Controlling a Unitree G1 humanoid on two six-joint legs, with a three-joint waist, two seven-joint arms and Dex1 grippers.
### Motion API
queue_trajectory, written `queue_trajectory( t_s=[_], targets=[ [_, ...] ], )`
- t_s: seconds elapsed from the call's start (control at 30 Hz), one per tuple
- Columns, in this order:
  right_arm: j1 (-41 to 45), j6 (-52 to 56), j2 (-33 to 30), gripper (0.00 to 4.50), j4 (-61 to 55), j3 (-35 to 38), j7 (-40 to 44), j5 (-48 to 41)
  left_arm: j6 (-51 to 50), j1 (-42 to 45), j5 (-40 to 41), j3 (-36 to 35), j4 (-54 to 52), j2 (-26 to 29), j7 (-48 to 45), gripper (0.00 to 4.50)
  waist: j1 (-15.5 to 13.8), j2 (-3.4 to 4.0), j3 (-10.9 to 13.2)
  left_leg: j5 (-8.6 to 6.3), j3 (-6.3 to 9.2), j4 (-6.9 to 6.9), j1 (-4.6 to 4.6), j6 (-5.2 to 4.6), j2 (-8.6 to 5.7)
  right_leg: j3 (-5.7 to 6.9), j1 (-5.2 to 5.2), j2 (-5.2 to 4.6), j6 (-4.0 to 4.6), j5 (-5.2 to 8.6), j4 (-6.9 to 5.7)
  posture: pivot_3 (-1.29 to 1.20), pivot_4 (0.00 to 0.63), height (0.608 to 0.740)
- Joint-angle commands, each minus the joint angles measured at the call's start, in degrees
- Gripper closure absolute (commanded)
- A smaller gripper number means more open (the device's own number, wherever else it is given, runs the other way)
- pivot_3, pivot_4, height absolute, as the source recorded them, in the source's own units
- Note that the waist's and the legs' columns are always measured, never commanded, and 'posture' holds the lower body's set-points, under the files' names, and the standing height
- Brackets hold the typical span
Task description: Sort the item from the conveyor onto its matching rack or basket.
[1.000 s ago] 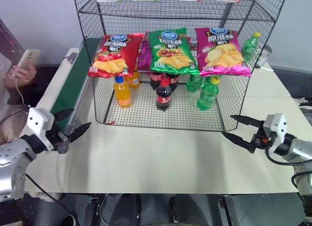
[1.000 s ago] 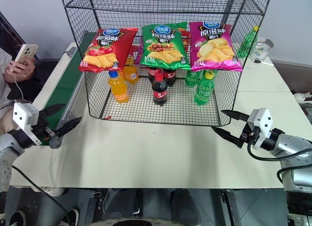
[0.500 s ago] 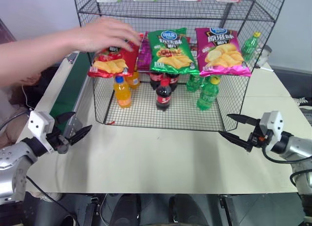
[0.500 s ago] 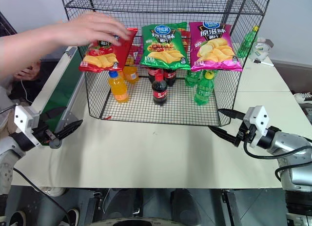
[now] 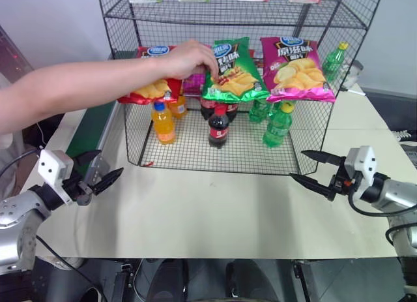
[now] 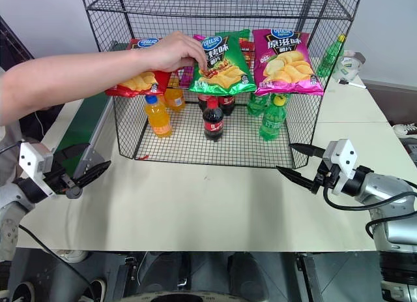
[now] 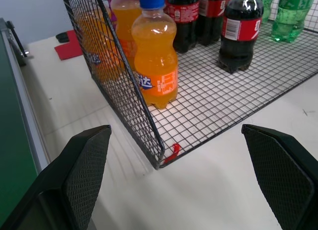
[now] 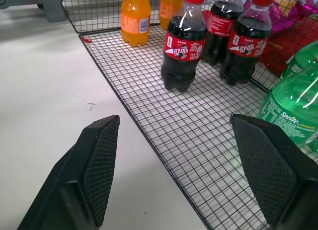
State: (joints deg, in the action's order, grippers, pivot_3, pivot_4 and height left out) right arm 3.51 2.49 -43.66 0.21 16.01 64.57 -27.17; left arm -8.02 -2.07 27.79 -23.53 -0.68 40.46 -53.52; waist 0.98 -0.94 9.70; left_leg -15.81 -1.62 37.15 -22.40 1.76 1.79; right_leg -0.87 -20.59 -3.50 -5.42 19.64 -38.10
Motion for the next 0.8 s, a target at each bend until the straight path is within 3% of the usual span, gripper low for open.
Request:
queue_trajectory(
  t_s=[0.03, 0.53, 0.8],
  targets=[
    [0.74, -1.2, -0.15, 0.81, -0.26, 0.24, 0.4, 0.09, 0.78, -0.19, 0.51, -0.93, -0.76, 0.12, -0.2, 0.0, -0.02, 0.0, 0.0, 0.0, 0.0, 0.0, 0.0, 0.0, 0.0, 0.0, 0.0, 0.0, 0.0, 0.0, 0.0, 0.0, 0.15, 0.739],
    [2.5, -1.77, 0.37, 0.81, 0.81, 0.1, 0.81, -0.44, 0.13, 0.88, 1.04, -1.0, -1.47, -0.31, 0.73, 0.0, -0.03, 0.0, 0.0, 0.0, 0.0, 0.02, 0.0, 0.0, 0.0, 0.0, 0.0, 0.0, 0.0, 0.0, -0.01, 0.0, 0.15, 0.739],
    [3.91, -1.68, 0.42, 0.81, 1.58, -0.96, 1.34, -0.2, 5.2, -0.13, -2.48, -1.79, -0.94, -0.41, 3.24, 0.0, -0.01, 0.0, 0.0, 0.0, 0.0, 0.02, 0.0, 0.0, 0.0, 0.0, 0.0, 0.01, 0.0, 0.0, -0.01, 0.0, 0.15, 0.739]
  ],
)
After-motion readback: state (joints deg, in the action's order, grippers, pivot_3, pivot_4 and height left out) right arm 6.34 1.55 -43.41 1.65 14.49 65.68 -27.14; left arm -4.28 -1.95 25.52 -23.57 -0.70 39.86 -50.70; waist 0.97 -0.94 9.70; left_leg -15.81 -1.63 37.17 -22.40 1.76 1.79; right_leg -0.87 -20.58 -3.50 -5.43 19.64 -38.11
